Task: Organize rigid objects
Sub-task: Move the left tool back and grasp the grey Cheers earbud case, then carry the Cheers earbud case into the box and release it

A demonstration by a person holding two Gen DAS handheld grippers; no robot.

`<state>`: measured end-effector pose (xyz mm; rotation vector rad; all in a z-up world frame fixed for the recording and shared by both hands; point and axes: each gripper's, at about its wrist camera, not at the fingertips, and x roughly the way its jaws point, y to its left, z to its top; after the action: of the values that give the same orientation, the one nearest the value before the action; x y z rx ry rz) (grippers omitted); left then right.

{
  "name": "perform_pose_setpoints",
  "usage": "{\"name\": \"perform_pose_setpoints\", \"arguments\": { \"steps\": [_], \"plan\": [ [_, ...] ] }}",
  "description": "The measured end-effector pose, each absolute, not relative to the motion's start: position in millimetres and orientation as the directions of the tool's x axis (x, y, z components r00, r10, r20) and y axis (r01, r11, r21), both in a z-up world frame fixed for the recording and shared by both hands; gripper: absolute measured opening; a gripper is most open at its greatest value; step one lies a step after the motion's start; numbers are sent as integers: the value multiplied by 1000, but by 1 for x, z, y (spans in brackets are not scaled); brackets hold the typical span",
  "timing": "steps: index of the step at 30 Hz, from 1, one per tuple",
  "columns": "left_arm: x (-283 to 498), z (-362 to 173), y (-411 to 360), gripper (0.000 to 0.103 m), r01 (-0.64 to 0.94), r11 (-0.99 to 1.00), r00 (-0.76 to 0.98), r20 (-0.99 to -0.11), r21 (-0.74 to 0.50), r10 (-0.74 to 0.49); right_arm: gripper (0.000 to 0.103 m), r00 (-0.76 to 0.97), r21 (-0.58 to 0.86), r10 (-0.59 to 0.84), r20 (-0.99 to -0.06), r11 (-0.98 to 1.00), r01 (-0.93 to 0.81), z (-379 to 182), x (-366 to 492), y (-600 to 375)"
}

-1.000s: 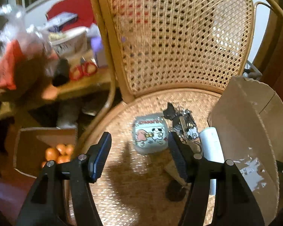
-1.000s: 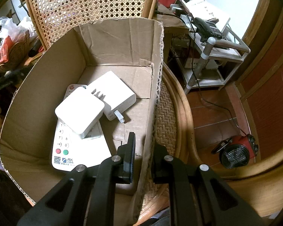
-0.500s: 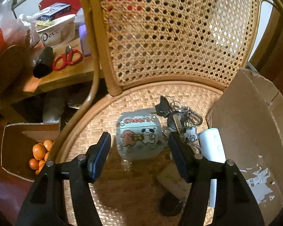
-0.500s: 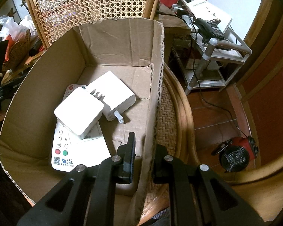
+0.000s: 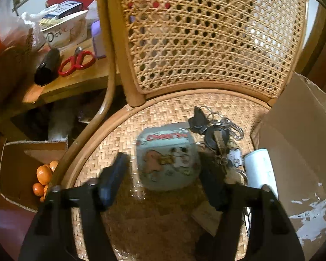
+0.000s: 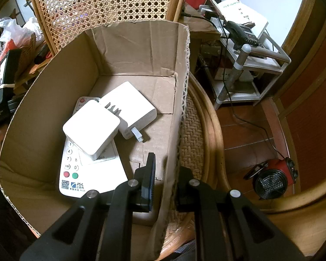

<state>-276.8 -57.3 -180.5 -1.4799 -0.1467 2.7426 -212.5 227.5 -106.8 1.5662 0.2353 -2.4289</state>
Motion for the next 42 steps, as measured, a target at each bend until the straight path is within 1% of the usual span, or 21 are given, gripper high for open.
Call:
{"name": "perform_pose_setpoints", "arguments": {
  "steps": [2,5,8,14,18,21,24,30,33,37,38,42],
  "plan": [
    [-276,-180,-56,52,18,-997,-546,-836,-81,58,15,-396,-4,-115,-911,-958,286,-107,-212,227],
    [-273,-175,-53,52,6,-995,-549,-832,-97,78,15,-395,-5,-114,-911,-958,287,-107,-212,228],
    [-268,-164,-47,52,-10,-997,-567,-821,-75,68,15,-397,-5,-114,-911,-958,286,-107,-212,228],
    [-255,-126,-29,52,-52,-993,-605,-788,-105,115,15,-398,-7,-113,-911,-958,287,-107,-213,227],
    [-241,-95,-18,52,-73,-993,-644,-757,-88,115,15,-397,-7,-113,-911,-958,287,-107,-213,227],
    [-232,-74,-16,52,-101,-988,-662,-733,-115,153,15,-397,-7,-113,-911,-958,286,-107,-213,227],
    [-219,-49,-10,52,-132,-984,-696,-697,-117,176,15,-398,-7,-112,-911,-958,287,-107,-213,226],
    [-190,-4,15,52,-235,-961,-723,-635,-147,274,15,-400,-8,-112,-910,-958,285,-107,-213,226],
    [-182,3,31,52,-285,-943,-705,-630,-170,327,15,-400,-9,-111,-910,-958,285,-107,-213,226],
    [-180,-5,52,52,-318,-932,-678,-645,-173,352,15,-407,-13,-107,-907,-960,281,-105,-213,227],
    [-180,-8,56,52,-324,-930,-670,-653,-172,354,13,-411,-18,-103,-906,-960,279,-104,-213,227],
    [-181,-24,73,52,-343,-925,-641,-680,-161,356,8,-419,-34,-88,-904,-961,275,-104,-213,227]
  ]
}}
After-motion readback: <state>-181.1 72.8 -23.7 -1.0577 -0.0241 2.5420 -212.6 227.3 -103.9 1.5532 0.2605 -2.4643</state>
